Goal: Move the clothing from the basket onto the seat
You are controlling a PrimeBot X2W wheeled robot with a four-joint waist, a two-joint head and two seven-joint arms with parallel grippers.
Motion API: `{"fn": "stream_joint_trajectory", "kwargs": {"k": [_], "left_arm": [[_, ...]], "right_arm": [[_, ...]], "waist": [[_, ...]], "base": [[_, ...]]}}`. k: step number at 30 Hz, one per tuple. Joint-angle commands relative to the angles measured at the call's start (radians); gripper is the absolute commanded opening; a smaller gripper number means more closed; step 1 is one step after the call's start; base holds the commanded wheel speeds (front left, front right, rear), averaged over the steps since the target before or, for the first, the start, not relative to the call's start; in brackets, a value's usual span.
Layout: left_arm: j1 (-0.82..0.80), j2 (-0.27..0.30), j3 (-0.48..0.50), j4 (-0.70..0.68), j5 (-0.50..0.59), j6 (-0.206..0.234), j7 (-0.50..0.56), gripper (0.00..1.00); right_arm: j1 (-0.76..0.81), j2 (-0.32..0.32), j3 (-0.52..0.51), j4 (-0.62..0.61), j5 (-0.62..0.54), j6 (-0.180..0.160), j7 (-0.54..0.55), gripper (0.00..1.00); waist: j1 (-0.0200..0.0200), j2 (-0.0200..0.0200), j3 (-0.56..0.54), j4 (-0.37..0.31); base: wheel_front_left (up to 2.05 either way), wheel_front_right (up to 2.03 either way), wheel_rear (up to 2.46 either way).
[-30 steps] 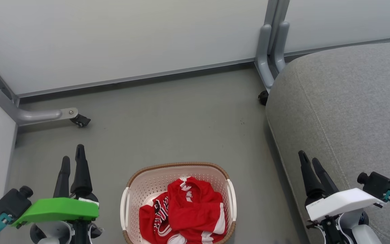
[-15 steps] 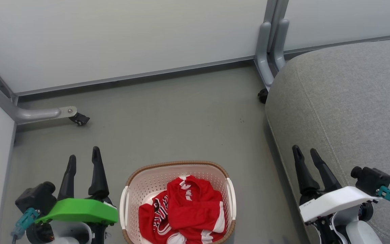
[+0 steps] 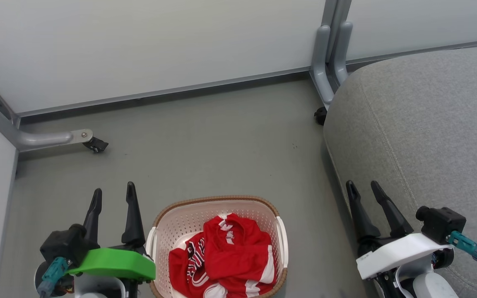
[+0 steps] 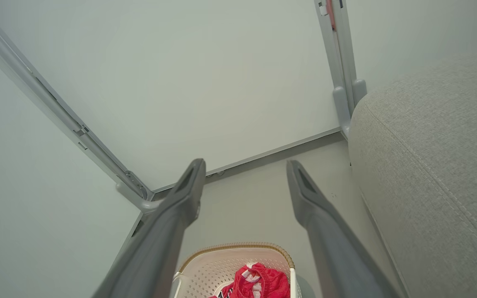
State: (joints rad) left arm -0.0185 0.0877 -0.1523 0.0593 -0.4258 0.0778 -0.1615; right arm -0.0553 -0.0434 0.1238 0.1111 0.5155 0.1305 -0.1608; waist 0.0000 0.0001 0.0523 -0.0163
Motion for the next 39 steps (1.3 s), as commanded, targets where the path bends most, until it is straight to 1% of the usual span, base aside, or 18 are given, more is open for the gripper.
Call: {"fn": "stream_joint_trajectory", "kwargs": {"k": [1, 17, 39], "left_arm": [[0.006, 0.010, -0.003, -0.012, 0.028, 0.007, -0.010, 1.00], [0.026, 0.002, -0.022, -0.022, 0.174, 0.017, -0.046, 1.00], [0.043, -0.016, -0.030, -0.032, 0.353, 0.012, -0.089, 1.00]], "right_arm": [[0.002, -0.006, 0.005, -0.013, -0.029, 0.000, -0.011, 1.00], [0.016, -0.007, 0.027, -0.032, -0.183, 0.000, -0.048, 1.00], [0.026, -0.009, 0.020, -0.052, -0.335, 0.000, -0.091, 1.00]], "waist": [[0.0000, -0.0001, 0.000, 0.000], [0.0000, -0.0001, 0.005, -0.001], [0.0000, -0.0001, 0.011, 0.000]], "base": [[0.00, 0.00, 0.00], [0.00, 0.00, 0.00], [0.00, 0.00, 0.00]]}}
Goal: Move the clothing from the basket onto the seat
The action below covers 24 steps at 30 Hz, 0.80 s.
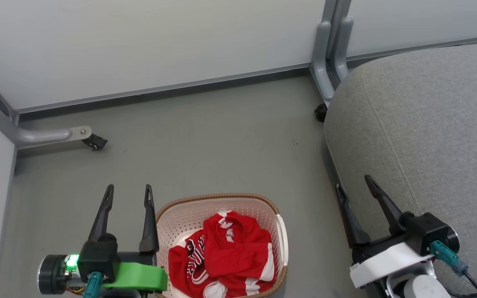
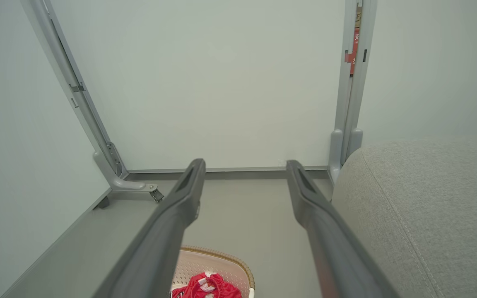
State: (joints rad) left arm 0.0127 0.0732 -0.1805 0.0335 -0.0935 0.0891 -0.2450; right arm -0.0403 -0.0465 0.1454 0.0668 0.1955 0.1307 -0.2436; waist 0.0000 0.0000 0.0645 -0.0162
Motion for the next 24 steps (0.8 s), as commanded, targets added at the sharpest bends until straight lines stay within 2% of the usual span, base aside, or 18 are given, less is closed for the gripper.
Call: {"fn": "stream_joint_trajectory", "kwargs": {"k": [1, 9, 24], "left_arm": [[0.013, -0.001, -0.002, -0.007, 0.028, 0.002, -0.006, 1.00], [0.025, -0.004, -0.008, -0.013, 0.092, 0.011, -0.023, 1.00], [0.027, -0.006, 0.002, -0.004, 0.087, 0.001, -0.020, 1.00]], "right_arm": [[0.013, -0.006, -0.002, -0.008, -0.022, 0.000, -0.009, 1.00], [0.025, -0.006, -0.006, -0.013, -0.075, 0.000, -0.023, 1.00], [0.025, -0.006, -0.019, -0.006, -0.069, 0.000, -0.023, 1.00]], "waist": [[0.0000, 0.0000, -0.002, 0.001], [0.0000, 0.0000, -0.012, 0.001], [0.0000, 0.0000, -0.011, -0.003]], "base": [[0.00, 0.00, 0.00], [0.00, 0.00, 0.00], [0.00, 0.00, 0.00]]}}
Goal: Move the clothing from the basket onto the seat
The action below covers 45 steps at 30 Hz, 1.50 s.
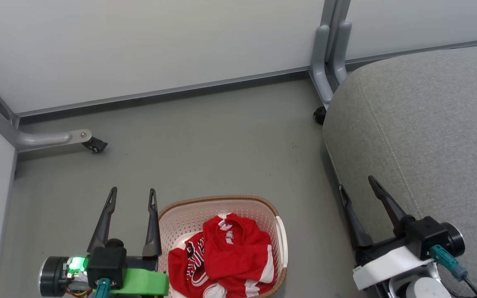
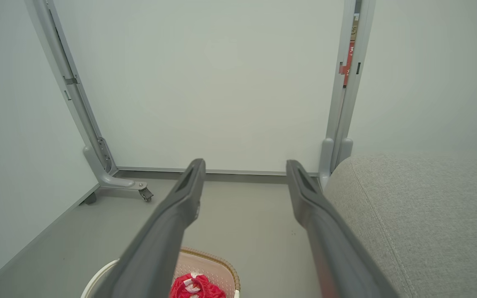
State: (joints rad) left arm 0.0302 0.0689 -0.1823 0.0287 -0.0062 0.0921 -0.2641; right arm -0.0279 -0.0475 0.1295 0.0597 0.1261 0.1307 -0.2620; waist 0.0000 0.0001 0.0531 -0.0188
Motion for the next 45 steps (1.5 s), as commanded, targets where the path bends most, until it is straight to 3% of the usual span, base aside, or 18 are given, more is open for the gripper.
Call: {"fn": "stream_joint_trajectory", "kwargs": {"k": [1, 5, 10, 15, 21, 34, 45], "left_arm": [[0.008, -0.002, 0.004, 0.001, 0.000, -0.003, -0.001, 1.00], [0.000, -0.003, 0.002, 0.024, -0.007, -0.014, -0.001, 1.00], [-0.045, 0.003, -0.014, 0.093, -0.012, -0.068, 0.000, 1.00], [-0.138, 0.050, -0.104, 0.236, 0.048, -0.152, 0.000, 1.00], [-0.293, 0.101, -0.218, 0.431, 0.080, -0.204, 0.000, 1.00], [-0.651, 0.162, -0.511, 0.874, 0.114, -0.222, 0.000, 1.00], [-0.887, 0.164, -0.689, 1.108, 0.096, -0.223, 0.000, 1.00]], "right_arm": [[0.012, -0.005, -0.007, 0.004, -0.002, 0.000, -0.005, 1.00], [-0.005, -0.005, -0.012, 0.001, 0.000, 0.000, -0.005, 1.00], [-0.029, -0.005, -0.023, -0.009, -0.001, 0.000, -0.005, 1.00], [-0.065, -0.005, -0.034, -0.022, -0.016, 0.000, -0.004, 1.00], [-0.125, -0.005, -0.043, -0.040, -0.028, 0.000, -0.003, 1.00], [-0.254, -0.004, -0.060, -0.084, 0.010, 0.000, -0.003, 1.00], [-0.333, -0.004, -0.066, -0.132, 0.067, 0.000, -0.003, 1.00]], "waist": [[0.0000, -0.0001, 0.004, 0.000], [0.0000, -0.0001, 0.027, 0.000], [0.0000, -0.0001, 0.081, 0.003], [0.0000, -0.0001, 0.167, 0.012], [0.0000, -0.0001, 0.283, 0.001], [0.0000, -0.0001, 0.550, -0.086], [0.0000, -0.0001, 0.751, -0.150]], "base": [[0.00, 0.00, 0.00], [0.00, 0.00, 0.00], [0.00, 0.00, 0.00], [0.00, 0.00, 0.00], [0.00, 0.00, 0.00], [0.00, 0.00, 0.00], [0.00, 0.00, 0.00]]}}
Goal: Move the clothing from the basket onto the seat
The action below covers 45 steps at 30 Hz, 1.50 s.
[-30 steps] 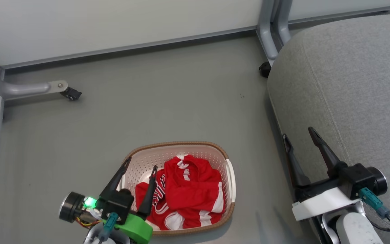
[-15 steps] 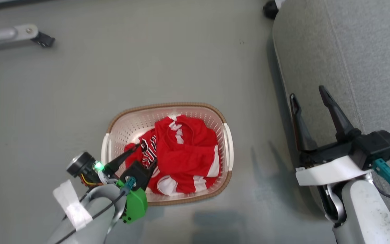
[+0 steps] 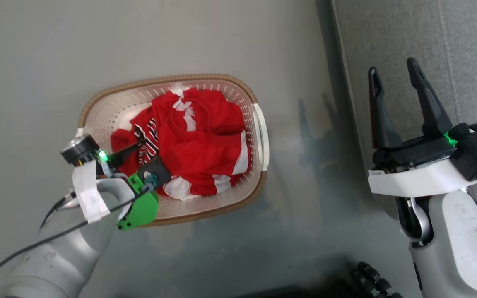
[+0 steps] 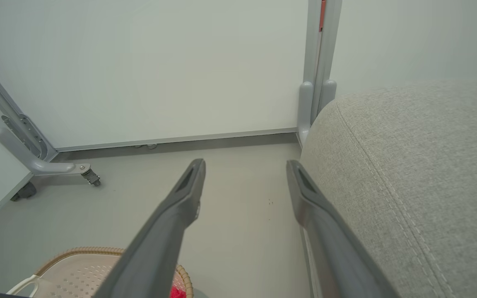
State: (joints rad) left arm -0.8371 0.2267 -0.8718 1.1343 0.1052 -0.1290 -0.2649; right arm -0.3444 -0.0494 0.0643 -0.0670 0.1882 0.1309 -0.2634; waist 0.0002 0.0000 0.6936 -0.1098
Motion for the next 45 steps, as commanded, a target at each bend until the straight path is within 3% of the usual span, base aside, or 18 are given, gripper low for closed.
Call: {"fn": "stream_joint_trajectory", "kwargs": {"k": [1, 17, 26, 45], "left_arm": [[-0.040, 0.006, -0.012, 0.020, -0.015, -0.002, 0.001, 1.00], [-0.190, 0.023, -0.133, 0.134, -0.041, -0.001, 0.106, 1.00], [-0.236, 0.037, -0.138, 0.148, -0.053, 0.034, 0.222, 1.00], [-0.294, 0.016, -0.145, 0.152, -0.084, 0.087, 0.230, 1.00]], "right_arm": [[-0.023, -0.002, -0.003, -0.008, 0.009, 0.000, -0.002, 1.00], [-0.072, -0.002, -0.005, -0.041, 0.048, 0.000, -0.002, 1.00], [-0.093, -0.002, 0.015, -0.048, 0.060, 0.000, -0.002, 1.00], [-0.108, -0.004, 0.010, -0.058, 0.055, 0.000, -0.001, 1.00]], "waist": [[-0.0002, 0.0000, 0.129, -0.061], [-0.0002, 0.0000, 0.293, -0.080], [-0.0002, 0.0000, 0.346, -0.079], [-0.0002, 0.0000, 0.423, -0.060]], "base": [[0.00, 0.00, 0.00], [0.00, 0.00, 0.00], [0.00, 0.00, 0.00], [0.00, 0.00, 0.00]]}}
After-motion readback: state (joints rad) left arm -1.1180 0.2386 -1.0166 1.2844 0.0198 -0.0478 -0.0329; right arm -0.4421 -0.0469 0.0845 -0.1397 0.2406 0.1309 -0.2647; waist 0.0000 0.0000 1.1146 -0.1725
